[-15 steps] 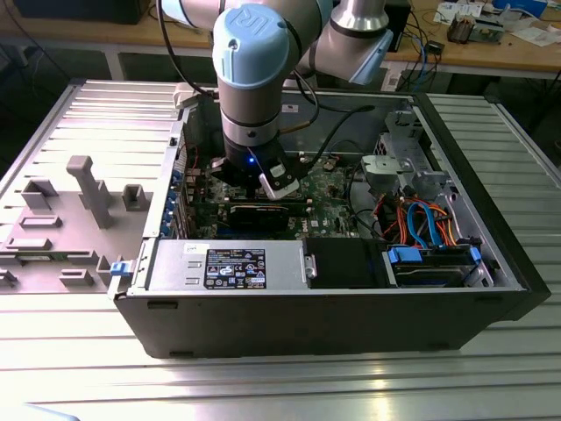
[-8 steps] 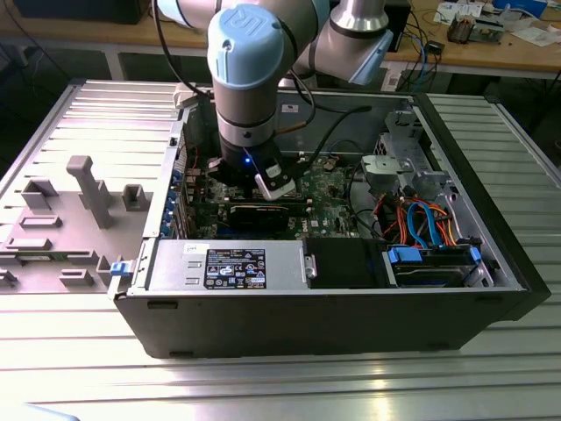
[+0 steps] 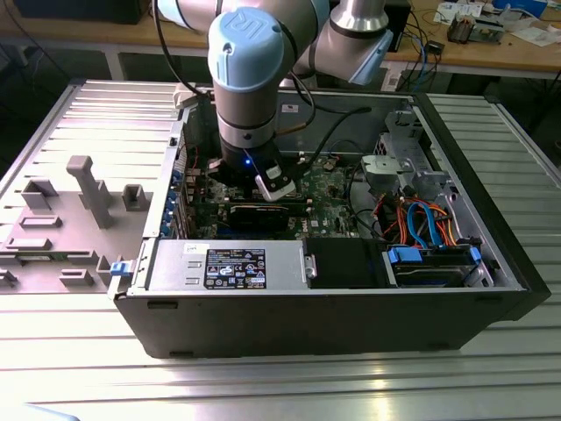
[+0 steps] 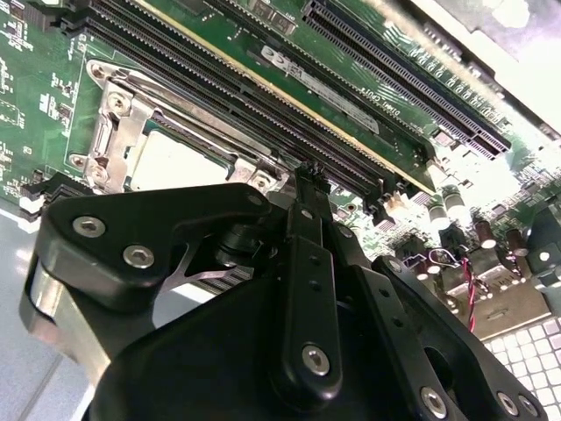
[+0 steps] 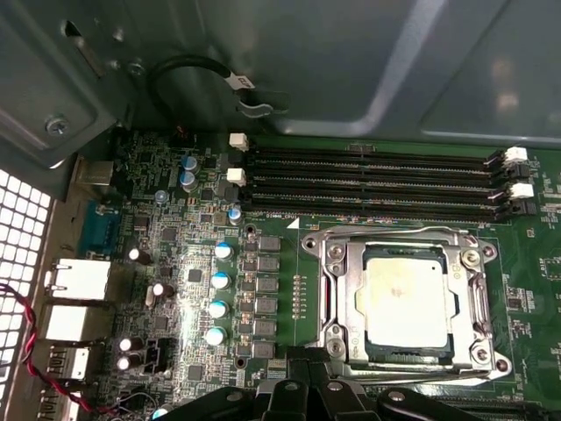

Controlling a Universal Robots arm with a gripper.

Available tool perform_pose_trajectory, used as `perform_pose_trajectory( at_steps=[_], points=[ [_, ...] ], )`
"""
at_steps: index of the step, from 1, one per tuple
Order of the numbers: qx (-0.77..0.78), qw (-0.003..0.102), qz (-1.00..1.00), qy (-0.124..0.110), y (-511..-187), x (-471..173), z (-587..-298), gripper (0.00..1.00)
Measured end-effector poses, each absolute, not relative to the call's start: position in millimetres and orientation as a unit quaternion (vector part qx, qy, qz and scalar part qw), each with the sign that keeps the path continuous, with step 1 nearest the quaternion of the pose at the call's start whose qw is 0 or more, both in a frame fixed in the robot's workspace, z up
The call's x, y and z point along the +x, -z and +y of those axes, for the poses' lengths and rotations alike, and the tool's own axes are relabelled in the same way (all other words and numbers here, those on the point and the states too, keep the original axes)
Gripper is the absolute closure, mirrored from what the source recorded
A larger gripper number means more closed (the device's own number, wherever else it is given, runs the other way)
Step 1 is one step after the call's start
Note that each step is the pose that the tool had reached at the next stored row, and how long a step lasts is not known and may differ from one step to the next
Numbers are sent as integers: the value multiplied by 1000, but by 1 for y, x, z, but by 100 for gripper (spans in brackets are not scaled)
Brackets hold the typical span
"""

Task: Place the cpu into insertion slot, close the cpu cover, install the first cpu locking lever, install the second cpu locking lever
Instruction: 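Install the second cpu locking lever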

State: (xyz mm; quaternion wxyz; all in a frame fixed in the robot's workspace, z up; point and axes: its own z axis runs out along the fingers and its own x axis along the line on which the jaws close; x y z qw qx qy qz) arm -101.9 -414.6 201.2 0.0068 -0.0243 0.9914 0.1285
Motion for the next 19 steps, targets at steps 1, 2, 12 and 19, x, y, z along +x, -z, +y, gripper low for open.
perform_pose_trajectory(
  at_steps=[1, 2, 12, 19],
  points=[
    [-24, 7, 991, -129, -201, -102, -414, 89],
    [-24, 7, 991, -130, -200, -102, -414, 89],
    [-24, 7, 991, -131, -198, -102, -413, 89],
    [-24, 7, 993, -118, -199, -102, -413, 89]
  ],
)
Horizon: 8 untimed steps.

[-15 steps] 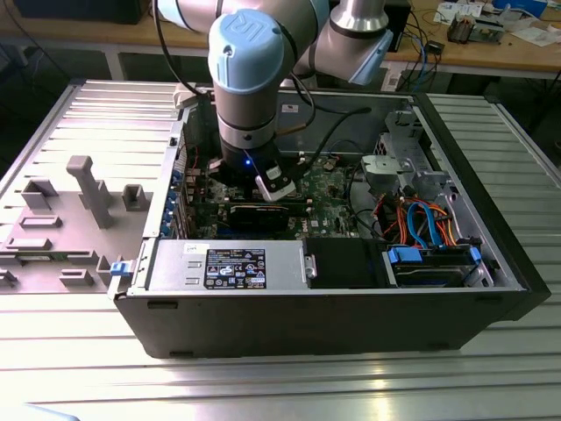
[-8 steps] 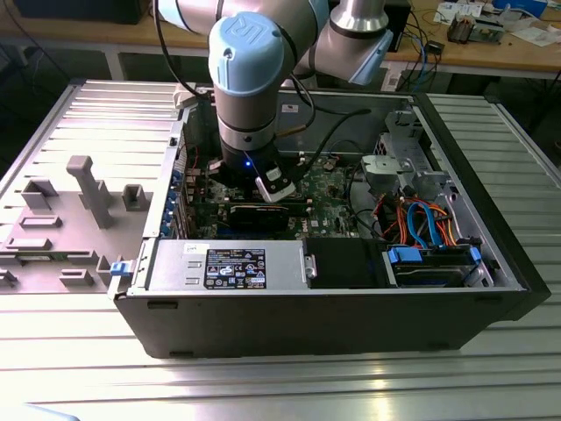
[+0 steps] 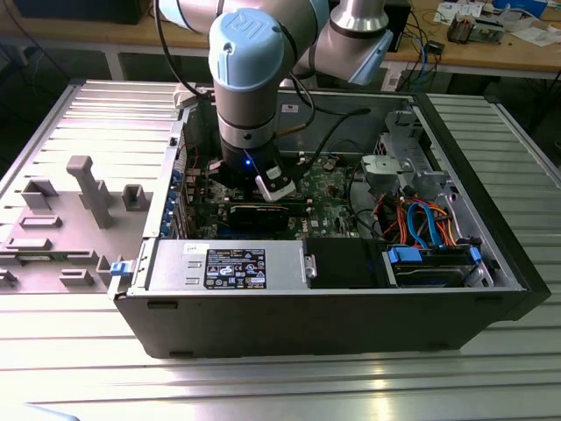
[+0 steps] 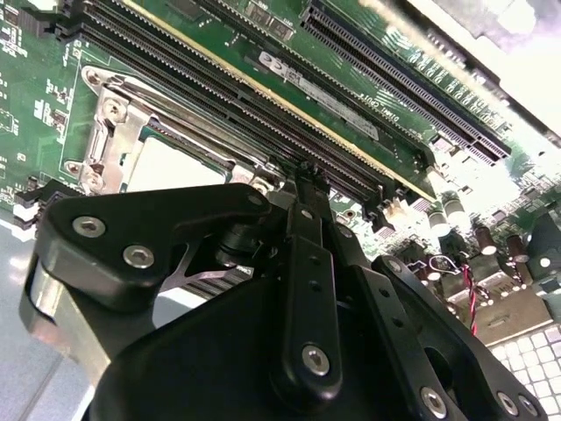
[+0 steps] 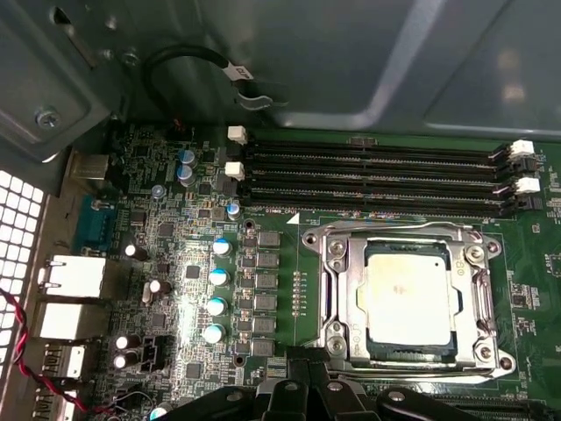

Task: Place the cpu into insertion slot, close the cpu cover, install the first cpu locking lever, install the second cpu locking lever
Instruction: 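Install the second cpu locking lever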

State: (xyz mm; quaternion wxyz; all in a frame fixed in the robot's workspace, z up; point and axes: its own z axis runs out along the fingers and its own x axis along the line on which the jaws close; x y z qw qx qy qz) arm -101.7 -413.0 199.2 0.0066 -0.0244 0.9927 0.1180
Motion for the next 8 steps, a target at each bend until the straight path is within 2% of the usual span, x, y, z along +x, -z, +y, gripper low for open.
perform_pose_trajectory(
  at_steps=[8],
  points=[
    [-24, 7, 993, -119, -199, -102, -409, 89]
  ],
)
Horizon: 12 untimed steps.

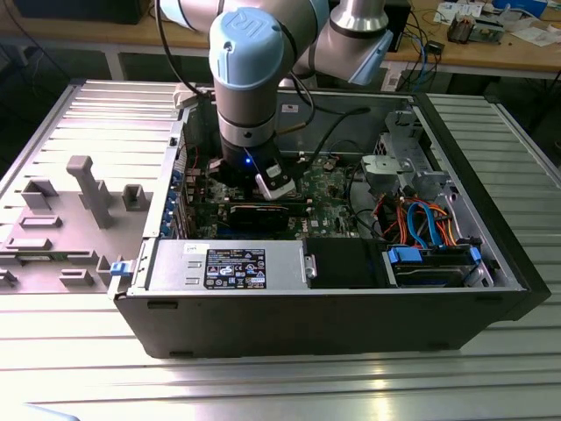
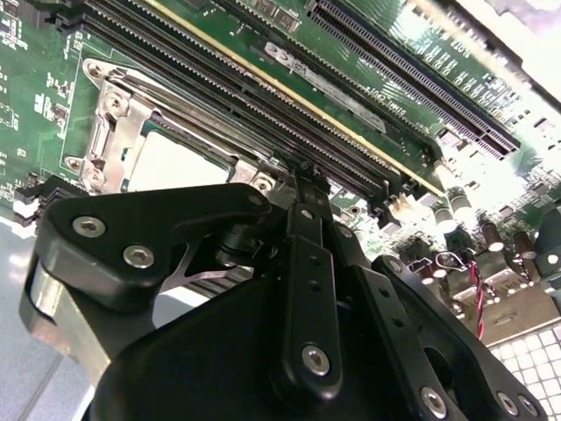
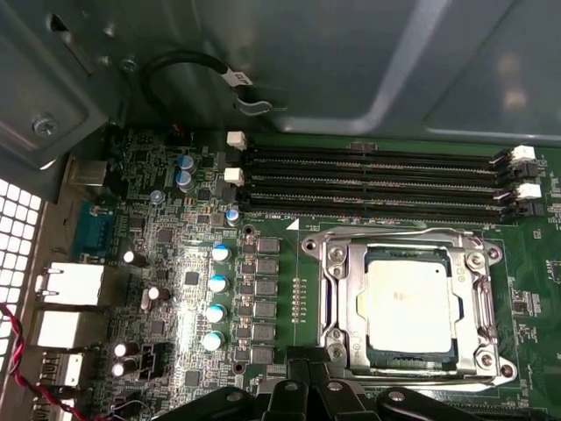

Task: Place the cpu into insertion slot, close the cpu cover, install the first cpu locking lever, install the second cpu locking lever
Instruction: 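Install the second cpu locking lever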

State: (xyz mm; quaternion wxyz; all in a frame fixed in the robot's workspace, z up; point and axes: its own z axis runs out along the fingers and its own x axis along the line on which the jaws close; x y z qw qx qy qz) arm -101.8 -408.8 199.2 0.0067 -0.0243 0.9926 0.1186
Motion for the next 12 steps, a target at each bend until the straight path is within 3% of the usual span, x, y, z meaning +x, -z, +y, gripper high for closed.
perform_pose_trajectory(
  at_steps=[12],
  points=[
    [-24, 7, 993, -117, -216, -102, -403, 89]
  ],
)
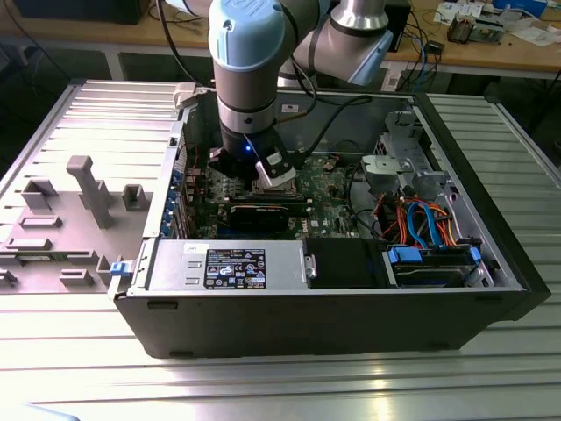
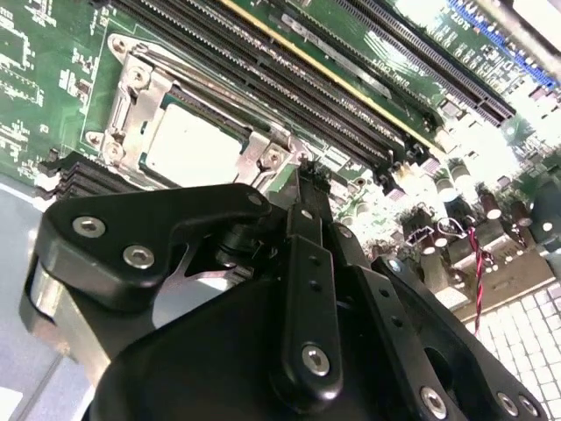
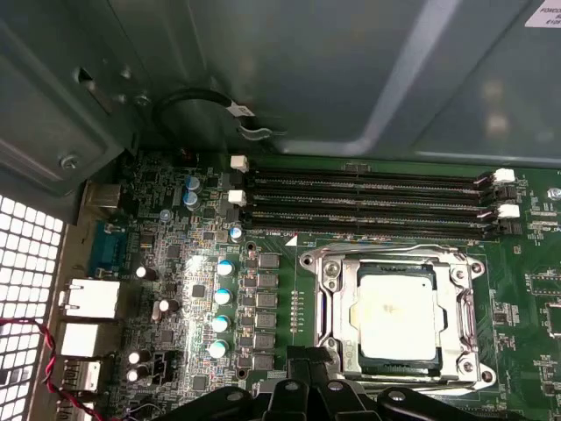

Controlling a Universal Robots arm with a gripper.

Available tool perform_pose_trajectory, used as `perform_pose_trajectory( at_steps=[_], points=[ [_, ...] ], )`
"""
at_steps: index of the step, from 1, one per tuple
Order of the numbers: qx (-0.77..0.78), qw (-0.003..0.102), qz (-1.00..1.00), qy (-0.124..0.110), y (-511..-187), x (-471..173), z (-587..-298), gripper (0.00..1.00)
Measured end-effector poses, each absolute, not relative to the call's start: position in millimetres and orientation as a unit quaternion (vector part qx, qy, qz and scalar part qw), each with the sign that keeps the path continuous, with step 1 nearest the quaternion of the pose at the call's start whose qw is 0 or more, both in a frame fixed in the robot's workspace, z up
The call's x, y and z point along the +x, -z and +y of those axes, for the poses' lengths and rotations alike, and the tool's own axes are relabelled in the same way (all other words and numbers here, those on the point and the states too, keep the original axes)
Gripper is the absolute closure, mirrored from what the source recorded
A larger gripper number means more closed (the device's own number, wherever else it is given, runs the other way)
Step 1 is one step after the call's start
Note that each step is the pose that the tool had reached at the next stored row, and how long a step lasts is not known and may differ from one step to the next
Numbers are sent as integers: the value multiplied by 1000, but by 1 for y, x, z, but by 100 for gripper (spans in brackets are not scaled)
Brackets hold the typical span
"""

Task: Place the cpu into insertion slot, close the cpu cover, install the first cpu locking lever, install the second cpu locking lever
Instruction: 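Install the second cpu locking lever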

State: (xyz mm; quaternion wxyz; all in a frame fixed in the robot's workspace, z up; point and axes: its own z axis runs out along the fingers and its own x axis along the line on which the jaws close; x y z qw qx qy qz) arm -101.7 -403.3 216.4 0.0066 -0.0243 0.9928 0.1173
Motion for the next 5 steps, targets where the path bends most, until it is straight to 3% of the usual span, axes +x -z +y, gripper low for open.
perform_pose_trajectory(
  at_steps=[5],
  points=[
    [-24, 7, 993, -117, -217, -102, -403, 89]
  ],
)
